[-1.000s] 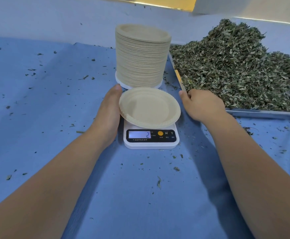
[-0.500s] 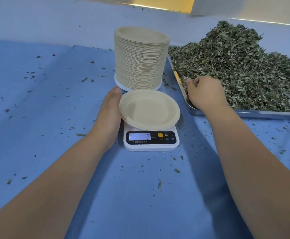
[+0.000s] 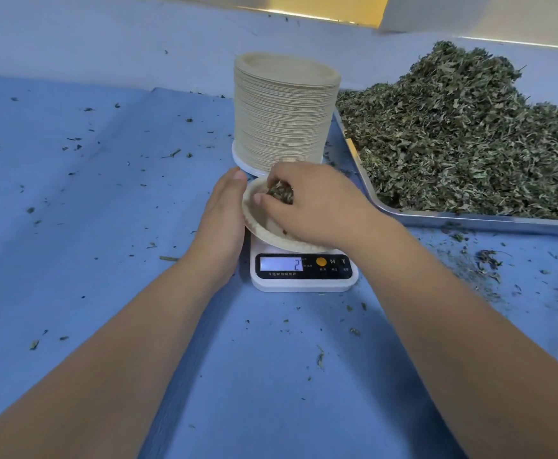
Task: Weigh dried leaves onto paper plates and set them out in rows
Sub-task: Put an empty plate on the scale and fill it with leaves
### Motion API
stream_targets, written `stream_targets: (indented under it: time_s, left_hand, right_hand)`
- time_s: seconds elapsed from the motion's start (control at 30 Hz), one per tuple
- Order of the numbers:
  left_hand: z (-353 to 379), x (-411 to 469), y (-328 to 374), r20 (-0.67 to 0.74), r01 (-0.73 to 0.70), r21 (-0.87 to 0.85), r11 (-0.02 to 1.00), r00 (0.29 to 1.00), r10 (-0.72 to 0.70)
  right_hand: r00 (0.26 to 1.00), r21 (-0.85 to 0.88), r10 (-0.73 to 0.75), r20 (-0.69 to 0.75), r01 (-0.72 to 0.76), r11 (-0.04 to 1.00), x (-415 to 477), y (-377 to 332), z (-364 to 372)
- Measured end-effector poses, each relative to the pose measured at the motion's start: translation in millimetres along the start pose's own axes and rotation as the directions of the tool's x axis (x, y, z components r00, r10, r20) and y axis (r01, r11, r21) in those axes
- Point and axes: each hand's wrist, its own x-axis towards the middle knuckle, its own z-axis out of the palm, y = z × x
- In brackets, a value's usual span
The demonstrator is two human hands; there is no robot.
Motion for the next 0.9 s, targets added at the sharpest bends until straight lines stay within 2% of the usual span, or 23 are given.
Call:
stream_targets:
  time_s: [0.07, 0.2, 0.33, 0.43, 0.6, 0.67, 0.77, 0.9]
  left_hand:
    - [0.7, -1.2, 0.9, 0.006, -0.010, -0.004, 1.000, 1.000, 0.010]
    - [0.1, -0.2, -0.6, -0.006, -0.030, -0.014, 0.999, 1.000, 0.030]
    - [-0.3, 1.2, -1.9, -0.008, -0.031, -0.010, 0.999, 0.999, 0.031]
    - [-0.1, 1.8, -2.1, 0.015, -0.041, -0.007, 0.999, 0.999, 0.041]
    - [-0.1, 1.3, -2.5, 0.009, -0.035, 0.019, 0.999, 0.999, 0.035]
    - [-0.2, 0.5, -2.1, 0.006, -0.035, 0.025, 0.999, 0.999, 0.035]
    - [0.5, -0.2, -1.5, -0.001, -0.027, 0.035, 0.999, 1.000, 0.027]
    - [0.8, -0.7, -0.7, -0.010, -0.021, 0.024, 0.999, 1.000, 0.022]
  right_hand:
    - [0.999, 0.070, 0.030, 0.012, -0.031, 0.997, -1.3, 1.2, -2.6]
    - [0.986, 0.255, 0.141, -0.092, -0.114, 0.960, -3.6, 17.0, -18.4]
    - [0.935, 0.349, 0.319, -0.155, -0.250, 0.903, -11.1, 55.0, -24.0]
    - [0.903, 0.302, 0.382, -0.198, -0.315, 0.900, -20.2, 74.0, -13.6]
    - [0.815, 0.181, 0.417, -0.402, -0.376, 0.909, -25.2, 94.2, -19.1]
    - [0.812, 0.095, 0.434, -0.391, -0.434, 0.896, -28.6, 106.4, -20.2]
    - [0.812, -0.005, 0.500, -0.301, -0.525, 0.851, -35.5, 116.6, -14.6]
    - [0.815, -0.008, 0.493, -0.305, -0.520, 0.854, -35.9, 114.6, -10.2]
